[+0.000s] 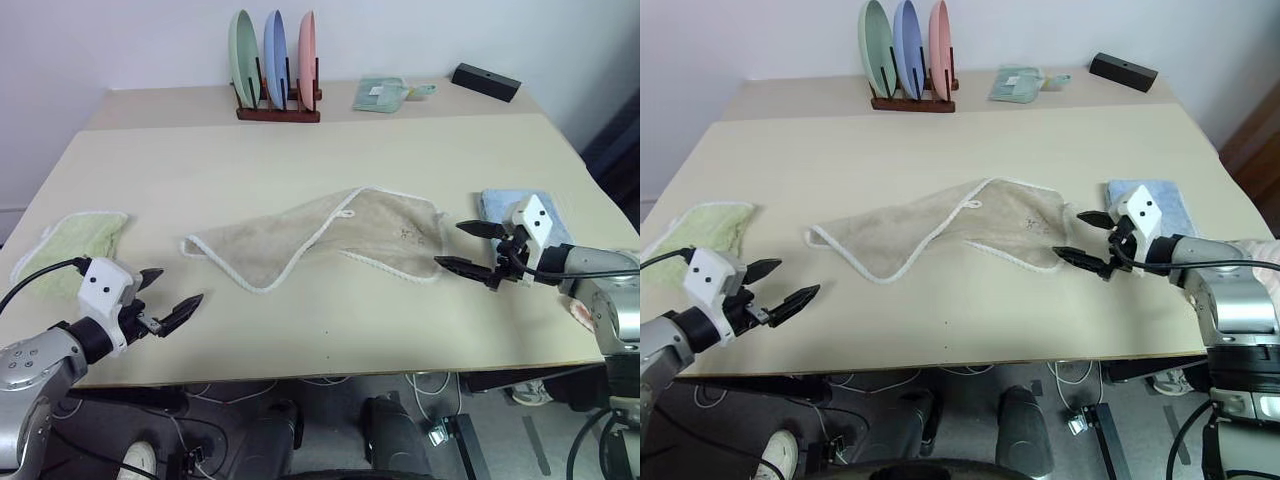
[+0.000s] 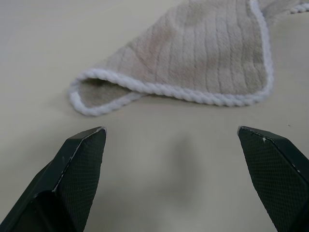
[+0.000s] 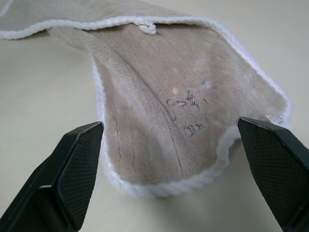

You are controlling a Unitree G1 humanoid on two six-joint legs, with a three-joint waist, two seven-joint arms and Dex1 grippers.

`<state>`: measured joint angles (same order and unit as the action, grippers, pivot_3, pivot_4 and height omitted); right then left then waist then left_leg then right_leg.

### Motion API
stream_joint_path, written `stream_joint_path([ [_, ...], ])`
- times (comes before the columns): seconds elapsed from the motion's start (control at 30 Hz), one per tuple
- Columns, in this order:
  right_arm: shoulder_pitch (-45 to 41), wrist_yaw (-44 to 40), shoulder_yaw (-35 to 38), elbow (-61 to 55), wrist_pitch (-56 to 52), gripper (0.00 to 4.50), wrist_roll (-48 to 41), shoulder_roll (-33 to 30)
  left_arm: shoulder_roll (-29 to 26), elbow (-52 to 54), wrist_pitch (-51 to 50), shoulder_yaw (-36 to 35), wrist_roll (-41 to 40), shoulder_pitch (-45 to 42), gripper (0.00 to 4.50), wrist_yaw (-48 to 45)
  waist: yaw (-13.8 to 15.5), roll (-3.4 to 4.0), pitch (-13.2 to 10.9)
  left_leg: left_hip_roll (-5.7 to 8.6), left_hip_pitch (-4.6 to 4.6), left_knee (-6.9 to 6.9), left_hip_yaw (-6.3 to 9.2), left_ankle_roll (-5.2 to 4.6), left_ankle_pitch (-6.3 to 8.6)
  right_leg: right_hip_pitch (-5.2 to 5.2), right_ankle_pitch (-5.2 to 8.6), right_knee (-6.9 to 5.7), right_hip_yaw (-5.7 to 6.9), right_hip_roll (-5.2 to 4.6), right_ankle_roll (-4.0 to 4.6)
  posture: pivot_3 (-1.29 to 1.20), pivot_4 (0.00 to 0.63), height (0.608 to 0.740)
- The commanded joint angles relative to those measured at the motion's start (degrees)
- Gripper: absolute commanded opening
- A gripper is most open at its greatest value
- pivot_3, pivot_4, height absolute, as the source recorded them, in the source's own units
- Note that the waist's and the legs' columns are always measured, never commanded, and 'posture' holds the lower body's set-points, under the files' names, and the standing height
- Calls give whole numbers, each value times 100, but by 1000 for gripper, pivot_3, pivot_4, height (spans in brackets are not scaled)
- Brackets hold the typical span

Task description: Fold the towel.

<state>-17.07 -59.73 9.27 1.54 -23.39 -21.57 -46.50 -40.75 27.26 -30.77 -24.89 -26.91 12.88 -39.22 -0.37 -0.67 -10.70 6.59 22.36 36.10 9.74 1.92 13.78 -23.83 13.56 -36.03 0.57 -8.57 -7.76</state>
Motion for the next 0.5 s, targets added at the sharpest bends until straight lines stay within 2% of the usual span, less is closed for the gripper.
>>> stream_joint_path([
  [0.03, -12, 100, 83, -321, -33, 4500, -60, -41, -63, 75, -8, -12, 9, -70, 4456, 38, 0, 0, 0, 0, 1, 0, -3, -2, 1, -3, -1, 0, -4, 0, -1, 0, 150, 737],
  [0.17, -104, 196, -31, -308, 31, 4500, 13, 46, -46, 127, -3, 280, 142, -211, 4456, 128, 0, -1, 0, 0, 1, 0, -11, -5, 3, -9, -2, 0, -13, 0, -2, 0, 150, 737],
  [0.33, -104, 329, -108, -459, 55, 4500, -7, 150, -49, 543, -338, 703, -229, -494, 4456, -6, -3, -1, 0, 0, 4, -1, -14, -5, 3, -15, -3, -1, -17, 0, -2, 0, 150, 737],
  [0.4, -77, 400, -136, -496, 83, 4500, 20, 193, -148, 702, -468, 1004, -142, -545, 4456, -26, -4, -1, 0, -1, 4, -1, -13, -6, 3, -16, -5, 0, -19, 1, -5, 0, 150, 737],
  [0.5, 13, 467, -184, -620, 93, 4500, -18, 314, -395, 882, -527, 2142, 702, -901, 4456, 207, 1, -2, -1, 0, 4, 0, -19, -6, 3, -18, -6, -3, -23, 1, -5, 0, 150, 737],
])
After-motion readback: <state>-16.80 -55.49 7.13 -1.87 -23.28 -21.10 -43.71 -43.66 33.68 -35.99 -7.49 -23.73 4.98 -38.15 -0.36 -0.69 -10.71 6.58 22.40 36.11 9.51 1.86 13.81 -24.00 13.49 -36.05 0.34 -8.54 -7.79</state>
